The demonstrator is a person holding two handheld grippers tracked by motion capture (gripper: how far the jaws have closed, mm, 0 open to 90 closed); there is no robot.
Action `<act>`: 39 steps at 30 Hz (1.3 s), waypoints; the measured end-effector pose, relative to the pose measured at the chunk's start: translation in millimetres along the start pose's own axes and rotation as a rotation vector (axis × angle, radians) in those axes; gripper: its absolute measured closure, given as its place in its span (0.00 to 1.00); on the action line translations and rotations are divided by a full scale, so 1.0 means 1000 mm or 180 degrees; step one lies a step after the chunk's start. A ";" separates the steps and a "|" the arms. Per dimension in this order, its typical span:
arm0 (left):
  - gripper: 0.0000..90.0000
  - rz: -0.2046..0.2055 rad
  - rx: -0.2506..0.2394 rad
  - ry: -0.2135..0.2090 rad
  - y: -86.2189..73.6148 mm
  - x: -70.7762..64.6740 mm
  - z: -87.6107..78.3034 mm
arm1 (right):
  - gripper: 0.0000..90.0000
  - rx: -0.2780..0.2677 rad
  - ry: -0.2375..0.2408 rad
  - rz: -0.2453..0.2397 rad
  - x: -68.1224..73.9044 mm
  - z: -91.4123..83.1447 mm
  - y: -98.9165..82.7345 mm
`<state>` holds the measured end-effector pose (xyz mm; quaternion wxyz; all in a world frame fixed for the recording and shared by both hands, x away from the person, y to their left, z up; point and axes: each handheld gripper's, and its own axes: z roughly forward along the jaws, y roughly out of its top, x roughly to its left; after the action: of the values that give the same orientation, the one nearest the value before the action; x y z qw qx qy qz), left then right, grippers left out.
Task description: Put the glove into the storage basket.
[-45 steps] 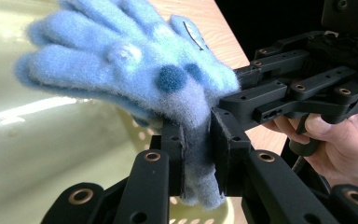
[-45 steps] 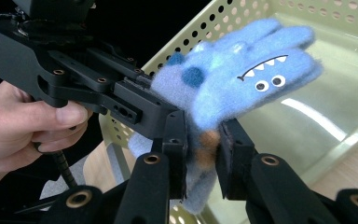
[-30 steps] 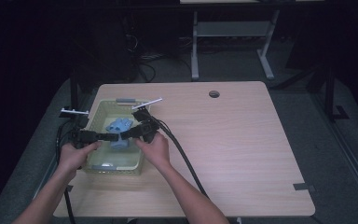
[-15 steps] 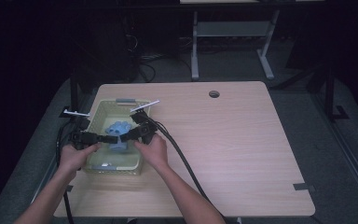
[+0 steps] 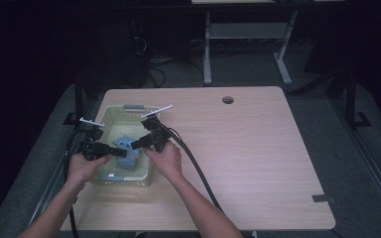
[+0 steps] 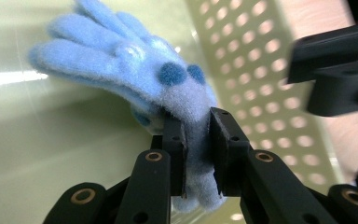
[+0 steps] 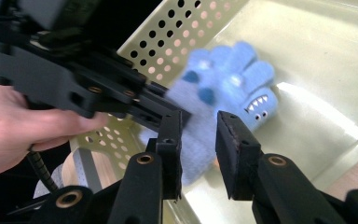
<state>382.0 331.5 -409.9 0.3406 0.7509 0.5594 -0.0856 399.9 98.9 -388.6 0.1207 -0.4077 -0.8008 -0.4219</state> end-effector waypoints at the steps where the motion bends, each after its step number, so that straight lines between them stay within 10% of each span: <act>1: 0.85 0.0026 0.0087 0.0085 0.001 0.000 0.003 | 0.78 0.0001 0.0001 -0.0008 0.001 -0.001 0.000; 8: 0.76 0.0068 0.0350 0.0443 0.005 -0.005 0.012 | 0.77 -0.0020 0.0009 -0.0079 0.003 -0.007 -0.001; 21: 0.74 0.0105 0.0075 0.0692 0.014 -0.010 -0.008 | 0.73 -0.0051 0.0044 -0.0071 0.001 -0.017 -0.004; 31: 0.72 0.0196 0.0644 0.0935 0.021 -0.008 0.027 | 0.73 -0.0103 0.0077 -0.0070 -0.001 -0.029 -0.004; 39: 0.69 0.0166 0.0292 0.0782 0.022 -0.008 0.008 | 0.72 -0.0157 0.0091 -0.0050 -0.006 -0.034 -0.005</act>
<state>401.0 317.8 -402.6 0.2370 0.7848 0.5726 -0.0095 394.7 67.5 -373.7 0.1187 -0.3983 -0.7914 -0.4483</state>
